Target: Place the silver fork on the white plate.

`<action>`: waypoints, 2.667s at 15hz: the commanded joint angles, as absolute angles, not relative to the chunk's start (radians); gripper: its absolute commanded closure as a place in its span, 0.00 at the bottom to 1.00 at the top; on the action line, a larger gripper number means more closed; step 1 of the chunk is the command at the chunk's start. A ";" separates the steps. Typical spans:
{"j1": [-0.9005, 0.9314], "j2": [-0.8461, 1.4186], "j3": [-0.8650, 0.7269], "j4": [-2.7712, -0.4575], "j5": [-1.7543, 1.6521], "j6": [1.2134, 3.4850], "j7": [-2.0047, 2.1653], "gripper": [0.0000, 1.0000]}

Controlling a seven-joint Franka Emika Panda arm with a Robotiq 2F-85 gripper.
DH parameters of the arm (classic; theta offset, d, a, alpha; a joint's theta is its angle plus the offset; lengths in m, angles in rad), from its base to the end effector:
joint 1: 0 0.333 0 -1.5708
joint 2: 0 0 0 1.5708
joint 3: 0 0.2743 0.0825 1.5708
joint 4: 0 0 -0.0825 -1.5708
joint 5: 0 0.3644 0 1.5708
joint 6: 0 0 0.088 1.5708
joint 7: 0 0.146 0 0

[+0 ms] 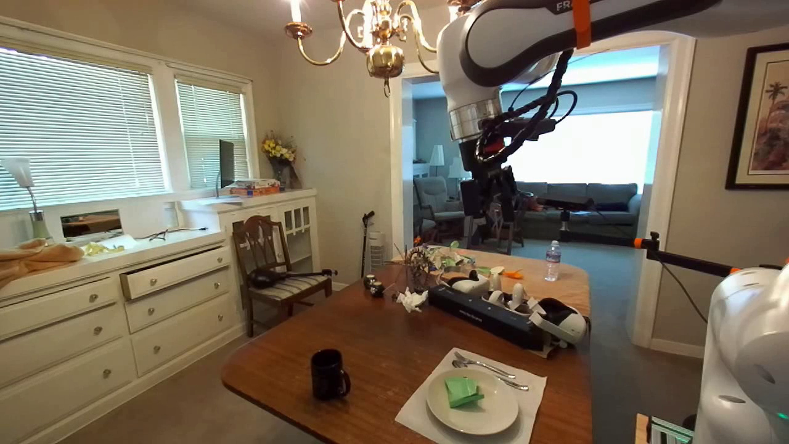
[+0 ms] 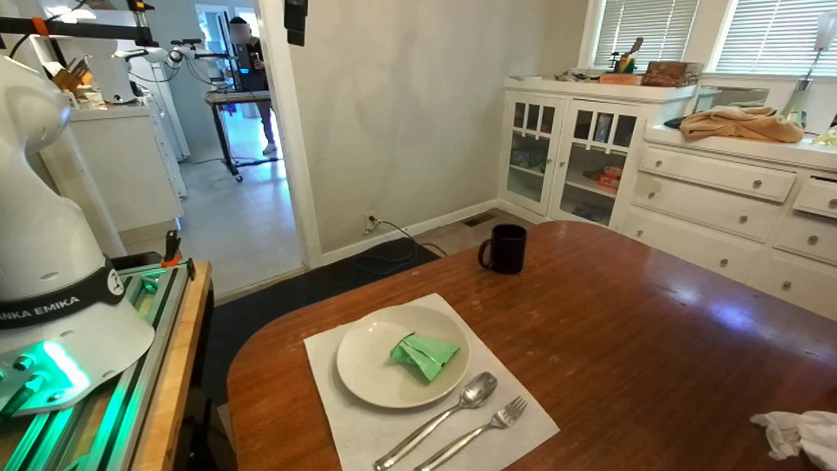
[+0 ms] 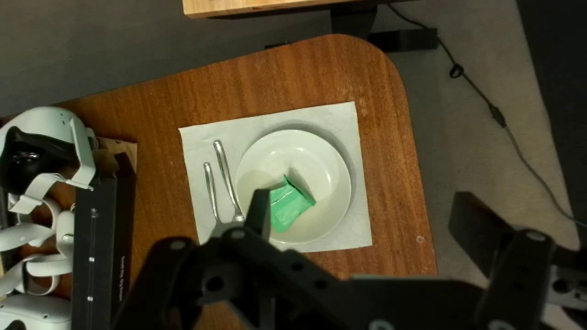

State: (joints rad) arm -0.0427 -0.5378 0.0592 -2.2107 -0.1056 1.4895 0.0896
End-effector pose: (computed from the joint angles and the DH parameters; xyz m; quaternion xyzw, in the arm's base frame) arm 0.3614 -0.0082 0.4971 0.9926 -0.0413 -0.0884 0.0722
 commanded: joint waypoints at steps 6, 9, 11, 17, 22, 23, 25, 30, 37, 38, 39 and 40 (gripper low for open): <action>-0.029 -0.535 0.049 -2.207 -0.110 1.486 0.095 0.00; -0.029 -0.535 0.049 -2.207 -0.110 1.486 0.095 0.00; -0.029 -0.536 0.049 -2.207 -0.110 1.486 0.095 0.00; -0.027 -0.445 -0.050 -2.203 -0.160 1.540 -0.139 0.00; -0.044 -0.342 -0.169 -2.194 -0.166 1.625 -0.409 0.00; -0.056 -0.319 -0.188 -2.196 -0.173 1.660 -0.432 0.00; -0.083 -0.281 -0.225 -2.215 -0.156 1.768 -0.427 0.00; -0.157 -0.161 -0.281 -2.252 -0.131 1.935 -0.383 0.00; -0.238 -0.028 -0.294 -2.277 -0.141 2.020 -0.348 0.00; -0.247 -0.001 -0.295 -2.277 -0.142 2.035 -0.336 0.00; -0.251 0.018 -0.295 -2.276 -0.142 2.045 -0.331 0.00; -0.252 0.028 -0.295 -2.275 -0.142 2.049 -0.328 0.00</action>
State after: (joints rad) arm -0.2378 0.0290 -0.3095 -2.2770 -0.1418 2.0521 -0.3280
